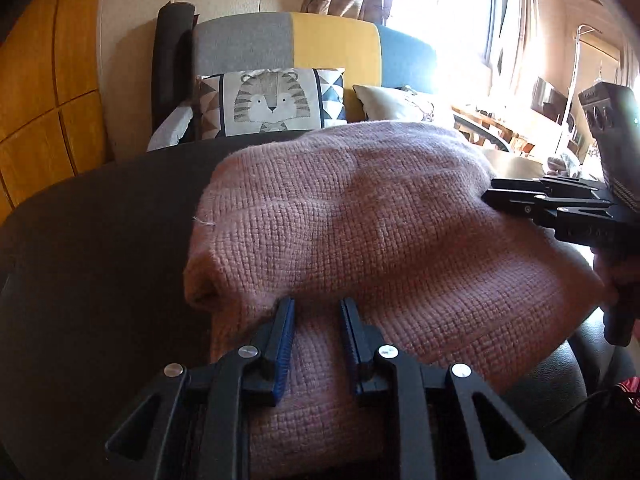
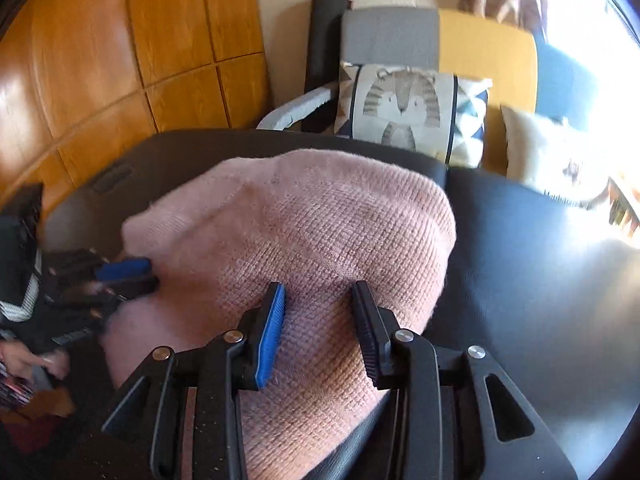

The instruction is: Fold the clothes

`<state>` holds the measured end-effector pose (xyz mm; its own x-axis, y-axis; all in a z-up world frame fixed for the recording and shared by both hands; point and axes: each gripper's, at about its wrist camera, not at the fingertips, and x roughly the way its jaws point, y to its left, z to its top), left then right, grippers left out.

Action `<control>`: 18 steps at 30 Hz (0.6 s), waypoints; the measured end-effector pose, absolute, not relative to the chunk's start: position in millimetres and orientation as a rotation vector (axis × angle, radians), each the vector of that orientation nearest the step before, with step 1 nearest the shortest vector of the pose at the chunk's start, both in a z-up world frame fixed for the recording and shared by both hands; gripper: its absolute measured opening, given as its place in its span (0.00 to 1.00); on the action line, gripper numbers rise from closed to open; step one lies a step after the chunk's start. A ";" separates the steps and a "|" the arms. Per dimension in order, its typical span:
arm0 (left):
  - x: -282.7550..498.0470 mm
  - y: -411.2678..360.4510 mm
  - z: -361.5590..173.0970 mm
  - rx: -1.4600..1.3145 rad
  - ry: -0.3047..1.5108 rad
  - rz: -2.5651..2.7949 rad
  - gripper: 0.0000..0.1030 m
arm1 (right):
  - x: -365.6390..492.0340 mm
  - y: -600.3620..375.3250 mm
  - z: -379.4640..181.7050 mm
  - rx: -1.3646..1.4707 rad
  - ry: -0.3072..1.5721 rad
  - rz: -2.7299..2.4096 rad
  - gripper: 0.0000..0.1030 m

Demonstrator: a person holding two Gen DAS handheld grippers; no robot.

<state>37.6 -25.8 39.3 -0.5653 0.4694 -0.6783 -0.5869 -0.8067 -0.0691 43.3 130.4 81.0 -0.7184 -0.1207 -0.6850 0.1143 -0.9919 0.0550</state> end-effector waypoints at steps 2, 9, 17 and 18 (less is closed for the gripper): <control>38.4 -23.6 39.9 -0.950 0.228 2.333 0.24 | 38.2 132.6 82.4 1.128 -0.015 -2.777 0.37; 40.6 -31.1 37.6 -0.953 0.183 2.316 0.24 | 111.8 166.1 120.5 0.871 -0.273 -2.712 0.37; 37.8 -29.2 37.5 -0.961 0.185 2.312 0.23 | 170.4 117.2 88.3 1.006 -0.142 -2.435 0.37; 38.1 -28.5 37.8 -0.961 0.190 2.314 0.23 | 168.8 105.9 83.6 1.026 -0.094 -2.431 0.37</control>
<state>38.1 -28.5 37.8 -0.5441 0.4891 -0.6817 -0.5939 -0.7985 -0.0989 168.8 105.9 83.6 -0.5937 -0.4683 -0.6544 0.4163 -0.8747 0.2482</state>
